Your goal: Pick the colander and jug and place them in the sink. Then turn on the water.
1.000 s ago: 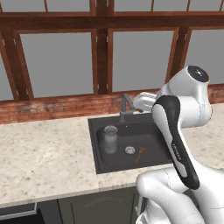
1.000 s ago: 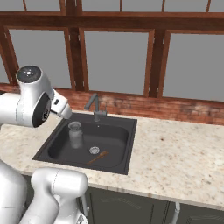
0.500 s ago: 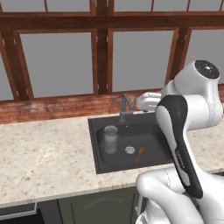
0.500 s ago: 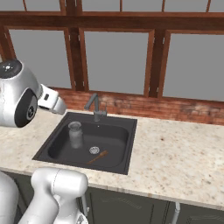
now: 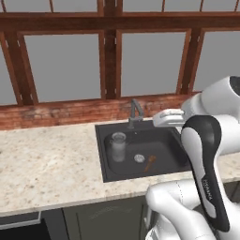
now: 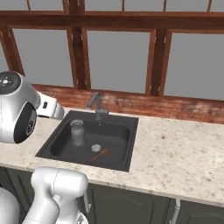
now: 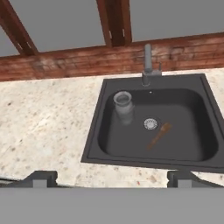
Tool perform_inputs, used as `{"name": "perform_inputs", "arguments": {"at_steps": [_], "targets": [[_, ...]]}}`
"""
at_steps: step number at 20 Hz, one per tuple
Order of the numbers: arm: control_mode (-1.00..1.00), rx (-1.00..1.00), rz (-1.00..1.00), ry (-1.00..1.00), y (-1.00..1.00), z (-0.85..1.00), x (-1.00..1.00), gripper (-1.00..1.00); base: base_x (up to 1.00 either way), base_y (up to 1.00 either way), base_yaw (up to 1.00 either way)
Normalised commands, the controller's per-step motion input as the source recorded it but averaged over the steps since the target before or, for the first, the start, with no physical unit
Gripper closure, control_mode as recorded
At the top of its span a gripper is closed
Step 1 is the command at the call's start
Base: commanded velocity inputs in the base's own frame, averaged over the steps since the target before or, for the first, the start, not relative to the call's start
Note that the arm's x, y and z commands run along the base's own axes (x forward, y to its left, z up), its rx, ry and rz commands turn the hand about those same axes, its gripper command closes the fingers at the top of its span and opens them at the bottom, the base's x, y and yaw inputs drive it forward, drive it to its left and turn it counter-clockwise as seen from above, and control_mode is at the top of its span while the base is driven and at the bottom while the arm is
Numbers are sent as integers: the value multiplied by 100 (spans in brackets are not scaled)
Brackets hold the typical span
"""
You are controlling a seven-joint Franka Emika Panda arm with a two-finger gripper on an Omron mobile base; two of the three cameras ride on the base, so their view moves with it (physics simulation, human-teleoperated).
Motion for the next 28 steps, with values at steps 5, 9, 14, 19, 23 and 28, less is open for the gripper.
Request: {"name": "perform_inputs", "arguments": {"at_steps": [5,9,14,19,23,28], "targets": [[100,0,0,0,0,0,0,-100,-63,0,4],[100,0,0,0,0,0,0,-100,-49,32,8],[100,0,0,0,0,0,0,-100,-40,83,34],[100,0,0,0,0,0,0,-100,-1,22,97],[100,0,0,0,0,0,0,-100,0,0,100],[100,0,0,0,0,0,0,-100,0,0,100]]}}
